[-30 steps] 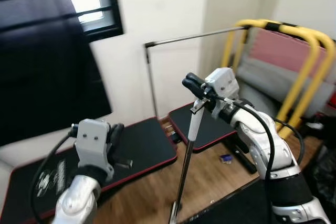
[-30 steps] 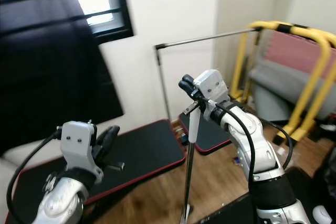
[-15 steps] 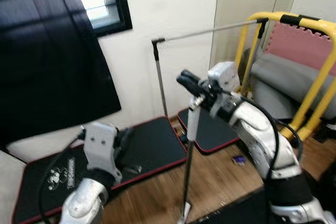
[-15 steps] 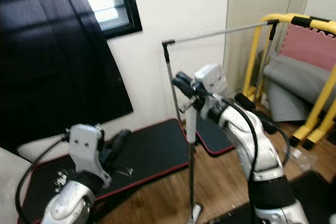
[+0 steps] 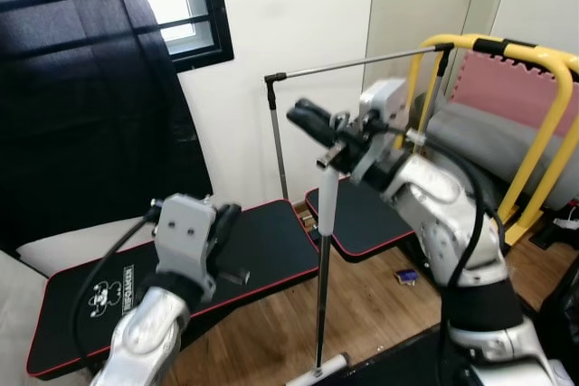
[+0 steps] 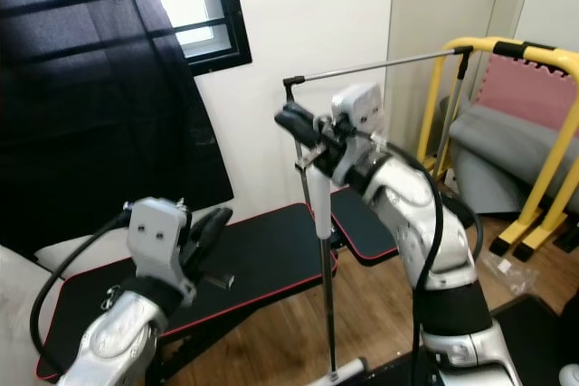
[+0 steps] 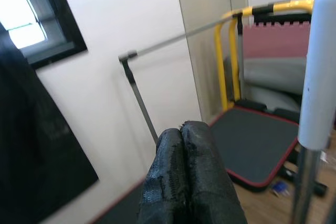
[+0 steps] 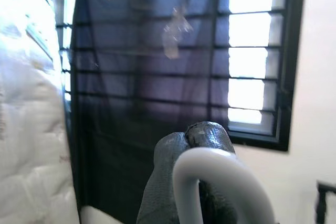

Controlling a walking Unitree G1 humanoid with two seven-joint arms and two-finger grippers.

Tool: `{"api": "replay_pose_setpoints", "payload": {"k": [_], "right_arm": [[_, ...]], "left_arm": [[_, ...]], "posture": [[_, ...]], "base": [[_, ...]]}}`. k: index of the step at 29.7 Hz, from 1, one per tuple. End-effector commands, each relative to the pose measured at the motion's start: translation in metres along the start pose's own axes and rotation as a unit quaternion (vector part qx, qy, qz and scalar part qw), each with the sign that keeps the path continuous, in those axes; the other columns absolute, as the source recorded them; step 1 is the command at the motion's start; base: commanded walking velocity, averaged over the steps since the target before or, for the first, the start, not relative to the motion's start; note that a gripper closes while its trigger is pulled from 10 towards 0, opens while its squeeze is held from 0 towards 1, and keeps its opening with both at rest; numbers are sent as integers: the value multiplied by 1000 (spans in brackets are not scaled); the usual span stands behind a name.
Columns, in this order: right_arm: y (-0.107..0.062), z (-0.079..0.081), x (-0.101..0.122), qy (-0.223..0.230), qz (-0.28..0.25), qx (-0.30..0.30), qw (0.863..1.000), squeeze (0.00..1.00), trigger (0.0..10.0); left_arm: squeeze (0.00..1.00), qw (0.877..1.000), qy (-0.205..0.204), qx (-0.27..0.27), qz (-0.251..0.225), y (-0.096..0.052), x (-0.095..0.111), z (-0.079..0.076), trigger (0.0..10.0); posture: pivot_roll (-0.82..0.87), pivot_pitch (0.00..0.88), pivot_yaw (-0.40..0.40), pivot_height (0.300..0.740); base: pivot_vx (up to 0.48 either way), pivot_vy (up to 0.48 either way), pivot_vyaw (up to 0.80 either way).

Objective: Sweep floor

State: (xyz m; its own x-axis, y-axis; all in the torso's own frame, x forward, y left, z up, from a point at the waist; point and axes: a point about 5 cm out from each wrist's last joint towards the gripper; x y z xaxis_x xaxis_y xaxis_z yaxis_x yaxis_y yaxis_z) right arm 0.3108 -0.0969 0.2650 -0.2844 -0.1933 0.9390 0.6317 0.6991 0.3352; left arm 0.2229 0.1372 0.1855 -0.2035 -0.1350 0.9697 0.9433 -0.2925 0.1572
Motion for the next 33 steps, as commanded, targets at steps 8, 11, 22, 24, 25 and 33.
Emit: {"api": "replay_pose_setpoints", "payload": {"k": [8, 11, 22, 24, 25, 33], "right_arm": [[17, -1, 18, -5, -25, 33, 999, 0, 0], [24, -1, 25, -9, -32, 41, 999, 0, 0], [40, 0, 40, -19, -49, 71, 996, 0, 0], [40, 0, 41, -19, -50, 74, 996, 0, 0], [41, 0, 42, -17, -52, 79, 995, 0, 0], [40, 3, 49, -15, -61, 97, 993, 0, 0]], "left_arm": [[0, 994, 49, -98, -10, 30, 2, -11, 10000], [0, 991, 72, -115, 0, 43, 0, -15, 10000], [1000, 966, 127, -196, 111, 81, -37, -36, 10000], [1000, 964, 128, -197, 122, 83, -41, -37, 10000], [1000, 963, 131, -195, 133, 85, -45, -38, 10000], [1000, 955, 148, -190, 172, 91, -56, -37, 10000]], "posture": [[-74, 0, 3, 740], [-73, 0, 1, 740], [-70, 0, 11, 740], [-66, 0, 10, 740], [-65, 0, 12, 740], [-67, 0, 23, 740]], "base": [[0, 0, 0], [0, 0, 0], [0, 0, 0], [0, 0, 0], [0, 0, 0], [0, 0, 0]]}}
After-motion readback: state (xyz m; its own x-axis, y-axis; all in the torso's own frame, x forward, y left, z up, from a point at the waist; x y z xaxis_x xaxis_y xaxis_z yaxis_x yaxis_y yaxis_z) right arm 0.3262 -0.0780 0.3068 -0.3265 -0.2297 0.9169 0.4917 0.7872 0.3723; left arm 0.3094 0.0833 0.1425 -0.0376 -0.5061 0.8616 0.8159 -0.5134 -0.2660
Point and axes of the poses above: a point about 5 cm out from each wrist's last joint towards the gripper, its own y axis pointing out of the wrist towards the gripper, its own x axis along the axis of the wrist's last joint, z = x × y, and after that the axes turned 1 degree about -y, right-handed
